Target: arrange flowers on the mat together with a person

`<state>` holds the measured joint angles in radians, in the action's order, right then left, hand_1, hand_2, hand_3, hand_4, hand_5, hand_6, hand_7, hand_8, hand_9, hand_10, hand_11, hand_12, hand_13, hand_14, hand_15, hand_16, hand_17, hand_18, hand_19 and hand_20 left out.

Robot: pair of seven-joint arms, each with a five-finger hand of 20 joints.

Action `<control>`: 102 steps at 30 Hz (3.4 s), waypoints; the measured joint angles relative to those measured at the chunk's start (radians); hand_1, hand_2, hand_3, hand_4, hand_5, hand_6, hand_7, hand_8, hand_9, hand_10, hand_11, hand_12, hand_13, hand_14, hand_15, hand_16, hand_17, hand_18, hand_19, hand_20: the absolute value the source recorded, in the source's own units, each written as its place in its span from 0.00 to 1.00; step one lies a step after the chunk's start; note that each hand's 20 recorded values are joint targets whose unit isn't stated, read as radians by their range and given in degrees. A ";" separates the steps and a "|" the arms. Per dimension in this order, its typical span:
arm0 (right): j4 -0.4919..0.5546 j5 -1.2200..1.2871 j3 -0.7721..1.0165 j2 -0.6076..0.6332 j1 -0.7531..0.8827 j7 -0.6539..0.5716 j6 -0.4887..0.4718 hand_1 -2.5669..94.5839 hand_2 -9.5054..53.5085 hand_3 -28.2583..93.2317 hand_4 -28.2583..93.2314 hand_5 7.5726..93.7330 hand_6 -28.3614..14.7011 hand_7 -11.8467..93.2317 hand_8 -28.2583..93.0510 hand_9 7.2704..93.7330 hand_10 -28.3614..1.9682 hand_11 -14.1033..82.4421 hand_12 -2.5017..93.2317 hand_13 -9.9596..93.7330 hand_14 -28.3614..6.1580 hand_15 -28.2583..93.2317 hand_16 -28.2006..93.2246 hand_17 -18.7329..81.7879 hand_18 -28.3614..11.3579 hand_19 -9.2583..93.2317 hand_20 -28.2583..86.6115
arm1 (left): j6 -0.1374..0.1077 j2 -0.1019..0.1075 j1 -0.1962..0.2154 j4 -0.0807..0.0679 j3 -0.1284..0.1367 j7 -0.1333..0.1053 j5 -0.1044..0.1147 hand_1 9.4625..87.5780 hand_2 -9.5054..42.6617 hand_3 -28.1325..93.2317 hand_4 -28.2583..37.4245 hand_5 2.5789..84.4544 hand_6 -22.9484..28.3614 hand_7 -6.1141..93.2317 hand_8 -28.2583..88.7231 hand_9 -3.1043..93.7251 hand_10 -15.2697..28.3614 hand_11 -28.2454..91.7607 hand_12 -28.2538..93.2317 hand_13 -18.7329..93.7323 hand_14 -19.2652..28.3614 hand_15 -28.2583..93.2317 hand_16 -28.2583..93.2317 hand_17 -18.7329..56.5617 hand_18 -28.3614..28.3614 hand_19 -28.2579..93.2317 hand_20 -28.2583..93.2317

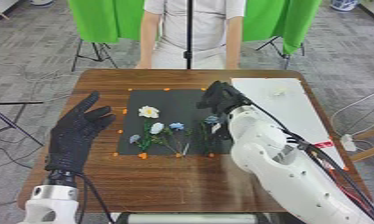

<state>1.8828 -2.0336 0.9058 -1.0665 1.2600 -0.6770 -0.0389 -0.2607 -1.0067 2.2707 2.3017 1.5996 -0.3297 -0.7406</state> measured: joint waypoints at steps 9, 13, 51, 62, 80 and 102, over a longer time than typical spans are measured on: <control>0.286 0.459 0.426 -0.058 0.302 0.187 0.056 0.32 0.13 0.81 0.02 0.59 0.66 0.27 0.11 0.66 0.43 0.36 0.18 0.63 0.37 0.62 0.32 0.33 0.23 0.64 0.37 | -0.002 -0.007 0.016 0.000 0.012 -0.003 0.000 0.17 0.31 0.86 0.07 0.45 0.62 0.14 0.18 0.45 0.82 0.45 0.33 0.44 0.98 0.68 0.17 0.19 0.94 0.69 0.46; 0.318 0.631 0.611 -0.124 0.433 0.272 -0.006 0.28 0.20 0.81 0.01 0.53 0.65 0.25 0.12 0.60 0.41 0.34 0.17 0.56 0.32 0.60 0.32 0.30 0.25 0.58 0.38 | -0.004 -0.009 0.029 0.000 0.018 -0.017 0.003 0.16 0.31 0.87 0.06 0.45 0.62 0.14 0.18 0.45 0.82 0.45 0.33 0.44 0.98 0.68 0.17 0.19 0.94 0.68 0.45; 0.299 1.300 0.797 -0.250 0.799 0.500 -0.064 0.24 0.24 0.83 0.01 0.48 0.68 0.25 0.12 0.53 0.41 0.30 0.17 0.51 0.31 0.55 0.34 0.26 0.23 0.52 0.42 | -0.013 -0.042 0.038 -0.004 0.014 -0.033 0.009 0.17 0.31 0.87 0.06 0.45 0.62 0.14 0.18 0.45 0.82 0.45 0.34 0.44 0.98 0.68 0.18 0.20 0.94 0.71 0.45; 0.299 1.296 0.799 -0.253 0.800 0.498 -0.066 0.24 0.24 0.83 0.01 0.48 0.68 0.25 0.12 0.53 0.41 0.30 0.18 0.51 0.31 0.56 0.34 0.25 0.23 0.53 0.43 | -0.014 -0.050 0.035 -0.004 0.013 -0.015 0.009 0.17 0.31 0.87 0.07 0.44 0.62 0.14 0.18 0.45 0.82 0.46 0.33 0.44 0.98 0.68 0.18 0.20 0.94 0.71 0.45; 0.299 1.292 0.801 -0.258 0.803 0.490 -0.066 0.24 0.24 0.83 0.01 0.49 0.68 0.25 0.12 0.54 0.41 0.30 0.18 0.51 0.31 0.56 0.34 0.25 0.23 0.53 0.43 | -0.014 -0.049 0.031 -0.004 0.008 -0.007 0.009 0.17 0.31 0.87 0.07 0.44 0.62 0.14 0.18 0.45 0.82 0.46 0.33 0.44 0.98 0.69 0.18 0.20 0.94 0.70 0.46; 0.298 1.293 0.801 -0.258 0.802 0.487 -0.064 0.24 0.25 0.82 0.01 0.49 0.68 0.25 0.12 0.54 0.41 0.30 0.18 0.51 0.31 0.56 0.34 0.25 0.23 0.53 0.43 | -0.015 -0.048 0.025 -0.003 0.005 -0.003 0.009 0.17 0.31 0.87 0.07 0.44 0.62 0.14 0.18 0.45 0.82 0.46 0.33 0.44 0.98 0.69 0.17 0.19 0.94 0.70 0.46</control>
<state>2.1809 -0.7410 1.7070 -1.3249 2.0623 -0.1903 -0.1025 -0.2755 -1.0545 2.2962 2.2984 1.6043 -0.3326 -0.7318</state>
